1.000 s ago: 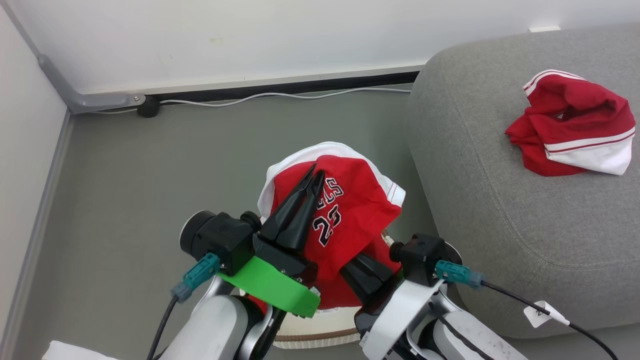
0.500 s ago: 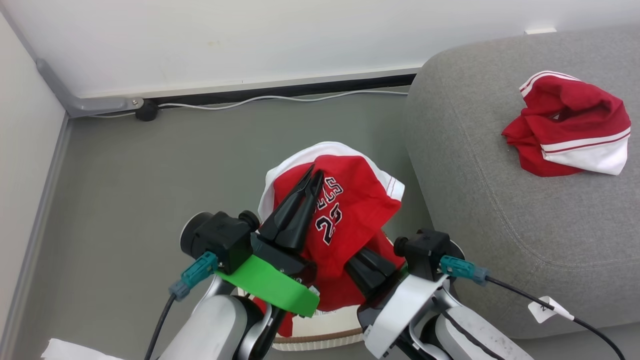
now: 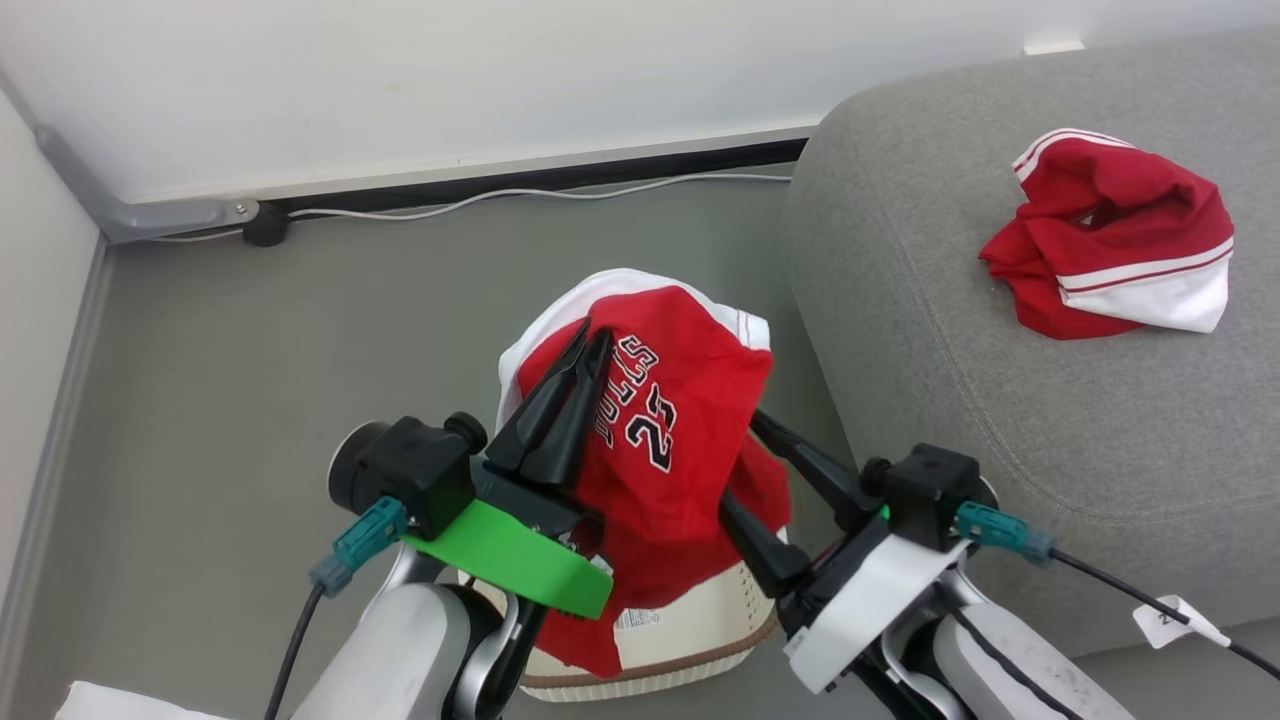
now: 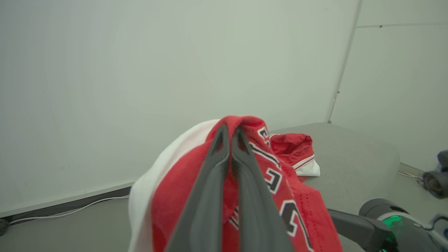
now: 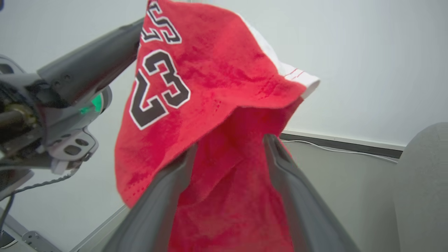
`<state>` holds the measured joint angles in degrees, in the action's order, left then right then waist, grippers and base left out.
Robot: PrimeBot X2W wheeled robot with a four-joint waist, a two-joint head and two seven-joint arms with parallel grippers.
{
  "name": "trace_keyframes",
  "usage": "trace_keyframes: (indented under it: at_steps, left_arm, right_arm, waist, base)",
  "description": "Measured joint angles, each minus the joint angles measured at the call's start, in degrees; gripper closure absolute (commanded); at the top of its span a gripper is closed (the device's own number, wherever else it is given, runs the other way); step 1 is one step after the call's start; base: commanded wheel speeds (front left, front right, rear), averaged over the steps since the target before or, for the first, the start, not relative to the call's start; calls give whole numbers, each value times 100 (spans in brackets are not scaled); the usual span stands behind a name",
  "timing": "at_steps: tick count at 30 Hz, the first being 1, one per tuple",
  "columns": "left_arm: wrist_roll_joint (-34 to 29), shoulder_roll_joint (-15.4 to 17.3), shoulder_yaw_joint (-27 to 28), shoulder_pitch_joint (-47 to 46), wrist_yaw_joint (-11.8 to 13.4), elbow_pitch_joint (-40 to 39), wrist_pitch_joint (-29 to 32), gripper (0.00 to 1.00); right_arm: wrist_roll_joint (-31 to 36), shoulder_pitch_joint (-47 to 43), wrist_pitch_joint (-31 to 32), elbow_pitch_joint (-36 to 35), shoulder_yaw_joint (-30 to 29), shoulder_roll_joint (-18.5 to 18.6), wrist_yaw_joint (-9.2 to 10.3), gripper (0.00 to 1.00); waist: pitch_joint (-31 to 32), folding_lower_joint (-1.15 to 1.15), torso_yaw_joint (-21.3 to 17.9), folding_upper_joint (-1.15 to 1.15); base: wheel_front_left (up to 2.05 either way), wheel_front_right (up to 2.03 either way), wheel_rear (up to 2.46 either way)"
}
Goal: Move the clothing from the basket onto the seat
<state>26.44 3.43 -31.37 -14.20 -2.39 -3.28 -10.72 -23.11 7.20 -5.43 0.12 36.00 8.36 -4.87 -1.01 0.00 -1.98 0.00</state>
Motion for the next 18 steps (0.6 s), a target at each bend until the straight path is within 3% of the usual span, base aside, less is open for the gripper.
trace_keyframes:
  at_steps: [18]
  left_arm:
    - [-5,68,26,-4,40,71,-19,100]
  right_arm:
    - [-2,-449,-67,-258,-928,542,706,0]
  waist:
    - [-78,0,-196,0]
  base:
    - [0,0,0]
